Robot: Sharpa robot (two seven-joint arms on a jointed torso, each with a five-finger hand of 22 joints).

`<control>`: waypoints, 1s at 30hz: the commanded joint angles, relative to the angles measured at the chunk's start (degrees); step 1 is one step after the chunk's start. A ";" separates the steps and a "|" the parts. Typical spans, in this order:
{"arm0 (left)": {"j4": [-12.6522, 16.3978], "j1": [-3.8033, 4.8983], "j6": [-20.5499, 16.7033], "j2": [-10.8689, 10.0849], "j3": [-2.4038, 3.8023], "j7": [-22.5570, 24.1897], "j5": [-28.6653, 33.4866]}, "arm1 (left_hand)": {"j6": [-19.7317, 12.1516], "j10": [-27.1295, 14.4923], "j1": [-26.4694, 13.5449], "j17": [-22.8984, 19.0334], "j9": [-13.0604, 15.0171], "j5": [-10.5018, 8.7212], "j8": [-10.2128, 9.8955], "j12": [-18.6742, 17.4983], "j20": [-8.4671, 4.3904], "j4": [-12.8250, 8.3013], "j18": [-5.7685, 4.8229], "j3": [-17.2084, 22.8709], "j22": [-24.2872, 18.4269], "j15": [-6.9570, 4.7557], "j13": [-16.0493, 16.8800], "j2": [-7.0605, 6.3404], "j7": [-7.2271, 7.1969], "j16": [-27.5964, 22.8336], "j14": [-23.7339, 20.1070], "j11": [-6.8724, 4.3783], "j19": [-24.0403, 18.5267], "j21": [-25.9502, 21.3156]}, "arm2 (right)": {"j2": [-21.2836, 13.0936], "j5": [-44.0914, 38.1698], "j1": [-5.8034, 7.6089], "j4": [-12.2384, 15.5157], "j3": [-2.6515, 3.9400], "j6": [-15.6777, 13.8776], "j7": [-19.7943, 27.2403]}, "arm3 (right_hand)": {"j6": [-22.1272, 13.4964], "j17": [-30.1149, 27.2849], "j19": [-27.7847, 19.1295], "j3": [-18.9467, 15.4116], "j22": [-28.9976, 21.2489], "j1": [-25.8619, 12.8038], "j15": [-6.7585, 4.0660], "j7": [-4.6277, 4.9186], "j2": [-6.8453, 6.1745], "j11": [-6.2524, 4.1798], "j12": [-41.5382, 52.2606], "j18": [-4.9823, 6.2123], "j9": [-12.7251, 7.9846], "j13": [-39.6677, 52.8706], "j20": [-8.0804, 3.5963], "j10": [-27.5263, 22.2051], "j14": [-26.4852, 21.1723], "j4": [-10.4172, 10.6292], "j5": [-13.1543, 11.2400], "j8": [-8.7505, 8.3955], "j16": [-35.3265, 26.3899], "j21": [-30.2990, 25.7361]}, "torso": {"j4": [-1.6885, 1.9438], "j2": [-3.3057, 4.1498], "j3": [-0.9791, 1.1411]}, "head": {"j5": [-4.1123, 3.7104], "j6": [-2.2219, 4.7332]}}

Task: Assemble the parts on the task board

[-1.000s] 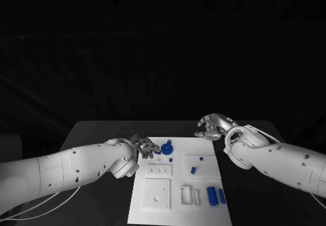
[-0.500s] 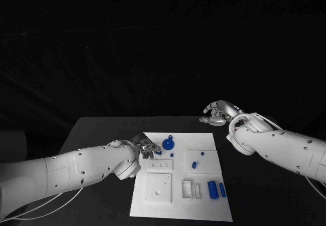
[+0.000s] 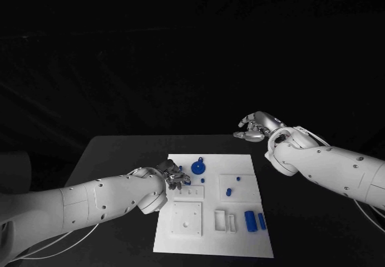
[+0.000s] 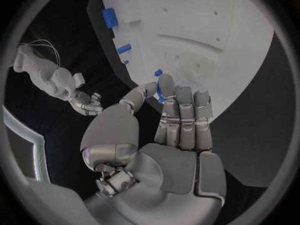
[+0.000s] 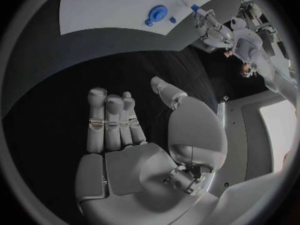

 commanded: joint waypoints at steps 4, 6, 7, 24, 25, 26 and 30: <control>-0.85 -0.76 1.20 0.86 0.04 -0.21 -3.11 | 5.46 -0.09 0.38 0.13 7.92 -0.30 -0.25 0.41 -4.81 0.01 -0.70 0.37 0.18 -0.43 0.29 -0.27 -4.85 0.50 0.06 -0.70 0.59 0.34 | 0.25 0.17 0.06 -0.09 0.02 0.46 0.53 | 0.36 -0.07 0.29 -0.14 0.10 0.42 -0.45 0.46 -0.03 -0.30 0.35 3.99 0.04 -0.11 0.05 -0.11 -0.05 0.23 0.38 0.29 -0.24 -0.20 | 0.03 0.00 -0.19 | -0.03 -0.31; -1.04 -0.91 1.58 1.13 0.04 -0.19 -3.67 | 5.50 -0.10 0.38 0.14 7.97 -0.34 -0.27 0.49 -4.83 0.02 -0.71 0.37 0.22 -0.45 0.37 -0.29 -4.86 0.58 0.05 -0.72 0.61 0.36 | 0.25 0.17 0.07 -0.10 0.02 0.51 0.50 | 0.36 -0.08 0.29 -0.16 0.11 0.41 -0.45 0.46 -0.03 -0.29 0.36 3.99 0.04 -0.13 0.05 -0.12 -0.06 0.24 0.43 0.30 -0.24 -0.21 | -0.01 -0.01 -0.21 | -0.05 -0.41; -1.10 -0.97 1.79 1.21 0.04 -0.20 -3.71 | 5.52 -0.10 0.39 0.15 7.99 -0.35 -0.29 0.52 -4.84 0.02 -0.71 0.38 0.23 -0.46 0.40 -0.30 -4.87 0.61 0.05 -0.73 0.62 0.37 | 0.26 0.17 0.07 -0.11 0.02 0.52 0.48 | 0.36 -0.08 0.29 -0.16 0.11 0.41 -0.45 0.46 -0.03 -0.29 0.37 3.99 0.04 -0.14 0.06 -0.13 -0.06 0.25 0.45 0.30 -0.24 -0.21 | -0.03 0.00 -0.22 | -0.05 -0.52; -2.60 -1.88 4.57 2.35 0.06 -0.40 -4.65 | 5.57 -0.37 0.32 0.13 8.29 -0.88 -0.61 0.87 -4.96 0.13 -0.76 0.42 0.43 -0.56 0.81 -0.26 -4.87 0.96 -0.09 -0.75 0.70 0.42 | 0.30 0.17 0.07 0.10 0.02 1.02 0.26 | 0.34 -0.10 0.27 -0.23 0.17 0.38 -0.44 0.47 0.01 -0.29 0.44 3.99 0.02 -0.26 0.07 -0.20 -0.09 0.32 0.69 0.30 -0.23 -0.25 | 0.05 -0.04 -0.22 | -0.42 -1.04; -2.63 -1.89 4.58 2.35 0.06 -0.40 -4.65 | 5.56 -0.37 0.32 0.13 8.29 -0.88 -0.61 0.87 -4.96 0.13 -0.76 0.42 0.43 -0.56 0.81 -0.26 -4.87 0.96 -0.09 -0.75 0.70 0.42 | 0.30 0.17 0.07 0.10 0.02 1.03 0.26 | 0.34 -0.10 0.27 -0.24 0.17 0.38 -0.44 0.47 0.01 -0.29 0.44 3.99 0.02 -0.26 0.07 -0.20 -0.09 0.32 0.69 0.30 -0.23 -0.25 | 0.05 -0.04 -0.22 | -0.42 -1.04; -2.73 -1.97 4.59 2.37 0.06 -0.41 -4.66 | 5.56 -0.38 0.32 0.13 8.30 -0.89 -0.62 0.88 -4.96 0.13 -0.76 0.43 0.43 -0.56 0.82 -0.25 -4.87 0.97 -0.10 -0.75 0.70 0.42 | 0.31 0.17 0.07 0.12 0.02 1.05 0.25 | 0.34 -0.10 0.27 -0.24 0.17 0.37 -0.44 0.47 0.01 -0.28 0.44 3.99 0.02 -0.26 0.07 -0.20 -0.09 0.33 0.70 0.31 -0.22 -0.25 | 0.04 -0.02 -0.23 | -0.43 -1.00; -3.13 -2.16 4.62 2.53 0.07 -0.48 -4.66 | 5.56 -0.40 0.32 0.12 8.31 -0.91 -0.64 0.89 -4.96 0.13 -0.76 0.44 0.44 -0.55 0.84 -0.23 -4.87 0.98 -0.11 -0.75 0.69 0.42 | 0.24 0.17 0.07 0.15 0.02 1.14 0.21 | 0.35 -0.10 0.27 -0.25 0.18 0.37 -0.44 0.47 0.01 -0.29 0.45 3.99 0.02 -0.28 0.08 -0.21 -0.09 0.34 0.72 0.31 -0.22 -0.25 | 0.06 -0.03 -0.24 | -0.46 -1.13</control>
